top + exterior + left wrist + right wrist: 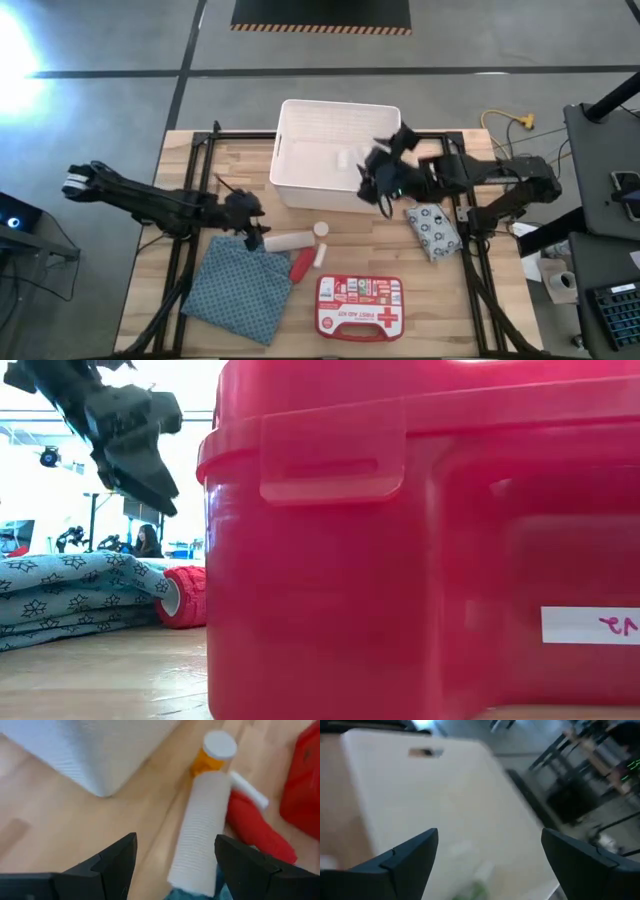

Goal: Pick & place medical supplies in basket/bin
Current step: Put the light brown bandage into the white bin

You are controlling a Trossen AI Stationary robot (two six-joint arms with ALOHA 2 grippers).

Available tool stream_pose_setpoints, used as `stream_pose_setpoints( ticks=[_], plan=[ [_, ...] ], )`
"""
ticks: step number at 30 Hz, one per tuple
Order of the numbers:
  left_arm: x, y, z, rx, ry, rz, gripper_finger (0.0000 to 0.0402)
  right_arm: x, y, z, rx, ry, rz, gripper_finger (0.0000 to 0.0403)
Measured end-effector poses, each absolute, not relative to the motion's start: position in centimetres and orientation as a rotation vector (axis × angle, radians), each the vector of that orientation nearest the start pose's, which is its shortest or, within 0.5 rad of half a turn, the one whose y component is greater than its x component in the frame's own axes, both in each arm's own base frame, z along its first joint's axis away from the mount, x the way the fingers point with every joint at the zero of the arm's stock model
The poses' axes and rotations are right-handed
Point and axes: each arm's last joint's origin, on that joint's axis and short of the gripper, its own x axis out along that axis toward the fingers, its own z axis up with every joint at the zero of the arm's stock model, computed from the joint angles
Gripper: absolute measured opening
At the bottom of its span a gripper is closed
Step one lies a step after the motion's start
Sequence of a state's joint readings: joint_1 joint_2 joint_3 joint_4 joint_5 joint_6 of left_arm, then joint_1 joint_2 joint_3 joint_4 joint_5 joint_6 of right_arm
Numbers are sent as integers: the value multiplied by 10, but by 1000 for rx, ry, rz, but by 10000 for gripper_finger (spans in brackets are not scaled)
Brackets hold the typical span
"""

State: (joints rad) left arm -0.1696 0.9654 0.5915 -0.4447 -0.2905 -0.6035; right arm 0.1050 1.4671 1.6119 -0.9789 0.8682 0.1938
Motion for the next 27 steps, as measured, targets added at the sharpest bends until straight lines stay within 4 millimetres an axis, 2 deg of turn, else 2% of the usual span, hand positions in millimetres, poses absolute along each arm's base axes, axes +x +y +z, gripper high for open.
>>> stream_pose_setpoints(
  ticks=[6,10,14,21,27],
  plan=[
    [203,-24,207,-394,655,325,247,263,12,385,-13,805,-812,335],
    [209,-24,202,-378,672,330,247,253,20,379,7,904,-785,329],
    [217,-27,190,-378,735,306,247,246,26,375,49,979,-757,329],
    [230,-32,168,-379,880,246,247,241,40,366,78,1013,-734,329],
    [245,-36,163,-323,929,178,247,239,49,343,84,1059,-762,329]
  ],
)
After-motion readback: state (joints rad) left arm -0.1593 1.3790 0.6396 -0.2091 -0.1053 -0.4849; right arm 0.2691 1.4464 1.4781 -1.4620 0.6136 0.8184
